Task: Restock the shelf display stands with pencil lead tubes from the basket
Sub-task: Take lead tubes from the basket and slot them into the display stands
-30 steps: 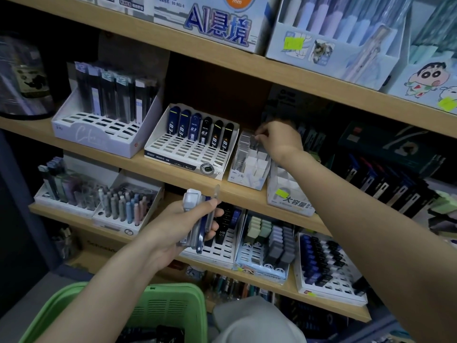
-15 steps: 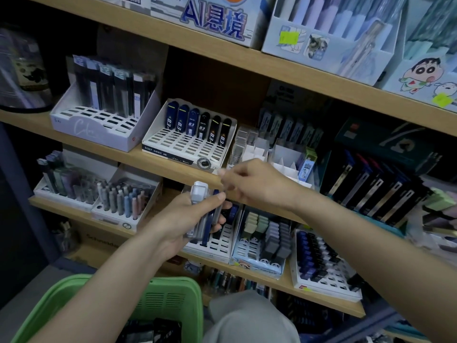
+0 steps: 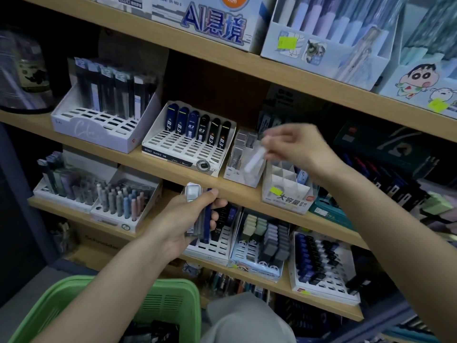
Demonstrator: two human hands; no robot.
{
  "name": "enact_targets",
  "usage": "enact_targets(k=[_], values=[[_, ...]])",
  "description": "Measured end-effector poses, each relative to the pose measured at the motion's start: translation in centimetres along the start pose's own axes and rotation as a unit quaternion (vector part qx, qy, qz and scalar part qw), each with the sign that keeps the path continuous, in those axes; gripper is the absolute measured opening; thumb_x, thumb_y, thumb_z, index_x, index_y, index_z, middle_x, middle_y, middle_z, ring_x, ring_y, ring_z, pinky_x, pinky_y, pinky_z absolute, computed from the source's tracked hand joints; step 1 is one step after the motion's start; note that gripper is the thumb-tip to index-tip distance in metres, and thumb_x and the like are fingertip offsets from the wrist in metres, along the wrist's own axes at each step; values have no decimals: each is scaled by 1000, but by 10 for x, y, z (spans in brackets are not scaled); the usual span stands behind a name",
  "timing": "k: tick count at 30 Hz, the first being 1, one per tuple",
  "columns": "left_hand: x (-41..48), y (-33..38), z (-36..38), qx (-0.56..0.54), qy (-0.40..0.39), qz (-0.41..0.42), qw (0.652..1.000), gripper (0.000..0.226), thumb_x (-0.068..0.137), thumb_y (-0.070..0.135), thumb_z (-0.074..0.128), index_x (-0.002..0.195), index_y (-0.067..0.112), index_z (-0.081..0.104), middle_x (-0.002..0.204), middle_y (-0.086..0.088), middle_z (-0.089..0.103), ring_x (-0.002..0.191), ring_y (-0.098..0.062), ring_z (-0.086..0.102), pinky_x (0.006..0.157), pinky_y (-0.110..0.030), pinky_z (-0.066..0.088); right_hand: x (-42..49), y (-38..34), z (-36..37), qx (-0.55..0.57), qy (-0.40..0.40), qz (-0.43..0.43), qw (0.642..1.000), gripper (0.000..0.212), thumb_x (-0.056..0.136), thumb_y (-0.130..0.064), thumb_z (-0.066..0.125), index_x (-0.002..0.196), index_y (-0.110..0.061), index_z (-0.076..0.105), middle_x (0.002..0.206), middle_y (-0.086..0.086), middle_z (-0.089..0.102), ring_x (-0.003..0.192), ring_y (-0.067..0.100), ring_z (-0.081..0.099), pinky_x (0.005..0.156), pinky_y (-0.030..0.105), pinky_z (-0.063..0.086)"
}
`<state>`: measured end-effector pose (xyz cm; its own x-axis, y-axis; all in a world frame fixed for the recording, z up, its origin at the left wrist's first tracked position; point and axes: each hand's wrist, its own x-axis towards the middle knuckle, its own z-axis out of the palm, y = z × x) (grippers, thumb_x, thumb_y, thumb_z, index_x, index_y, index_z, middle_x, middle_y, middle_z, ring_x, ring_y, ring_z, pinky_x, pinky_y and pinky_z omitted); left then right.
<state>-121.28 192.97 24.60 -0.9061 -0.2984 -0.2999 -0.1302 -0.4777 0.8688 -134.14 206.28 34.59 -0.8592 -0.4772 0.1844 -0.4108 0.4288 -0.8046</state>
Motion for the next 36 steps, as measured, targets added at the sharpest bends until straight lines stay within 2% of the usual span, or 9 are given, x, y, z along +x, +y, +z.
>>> enact_targets(k=[3, 5, 7, 14, 18, 21, 24, 29, 36], values=[[1, 1, 0, -5, 1, -2, 1000, 33, 91, 21, 60, 114, -2, 63, 55, 3, 64, 45, -6, 53, 42, -15, 46, 24, 16, -4, -83, 169, -89, 978, 19, 89, -13, 64, 106, -4, 64, 91, 9, 68, 79, 14, 66, 75, 27, 58], [1, 2, 0, -6, 1, -7, 1000, 33, 91, 21, 60, 115, -2, 63, 55, 2, 64, 45, -7, 53, 42, -15, 46, 41, 28, 1, -150, 210, -99, 961, 19, 89, -18, 64, 99, -3, 64, 90, 13, 68, 84, 21, 65, 81, 37, 55], [1, 2, 1, -2, -2, -8, 1000, 33, 91, 22, 61, 114, -2, 63, 56, 2, 65, 46, -7, 53, 43, -16, 47, 55, 37, 7, -184, 225, -87, 953, 24, 90, -24, 63, 98, -1, 65, 94, 16, 66, 92, 27, 61, 82, 37, 50], [3, 3, -6, 22, -10, -5, 1000, 27, 90, 24, 61, 102, 1, 68, 57, 3, 64, 52, -10, 52, 43, -16, 46, 81, 41, 22, -134, 207, -92, 965, 21, 91, -10, 59, 111, -8, 65, 115, 11, 63, 108, 24, 58, 92, 28, 45], [8, 4, -11, 31, -9, -4, 999, 23, 89, 26, 63, 93, 5, 70, 64, 0, 65, 53, -10, 53, 48, -18, 48, 87, 42, 27, -170, 151, -73, 971, 23, 89, -21, 64, 110, -12, 65, 104, 1, 62, 96, 16, 56, 80, 23, 42], [11, 4, -15, 39, -5, -10, 999, 23, 87, 30, 64, 86, 8, 73, 67, -3, 64, 53, -11, 54, 52, -20, 48, 93, 43, 31, -172, 117, -54, 977, 26, 85, -19, 69, 109, -11, 62, 99, 3, 61, 92, 13, 54, 83, 26, 45], [12, 4, -16, 42, -4, -14, 999, 25, 88, 29, 63, 91, 7, 72, 62, 0, 64, 52, -10, 54, 47, -17, 47, 96, 43, 36, -174, 83, -47, 980, 17, 87, -13, 67, 102, -7, 63, 100, 7, 64, 87, 11, 54, 81, 23, 44], [11, 4, -14, 20, -7, -10, 1000, 23, 89, 24, 62, 101, 4, 68, 66, 2, 68, 50, -7, 54, 46, -17, 48, 100, 47, 36, -261, 96, -55, 959, 9, 89, -20, 64, 97, -16, 65, 100, 3, 64, 95, 16, 58, 87, 32, 49], [11, 3, -11, 2, 0, 0, 1000, 28, 92, 23, 59, 109, 2, 65, 64, 1, 69, 49, -8, 58, 45, -17, 49, 84, 33, 41, -329, 108, -75, 935, 32, 94, -17, 55, 126, -12, 52, 112, 14, 60, 98, 27, 60, 82, 33, 49]])
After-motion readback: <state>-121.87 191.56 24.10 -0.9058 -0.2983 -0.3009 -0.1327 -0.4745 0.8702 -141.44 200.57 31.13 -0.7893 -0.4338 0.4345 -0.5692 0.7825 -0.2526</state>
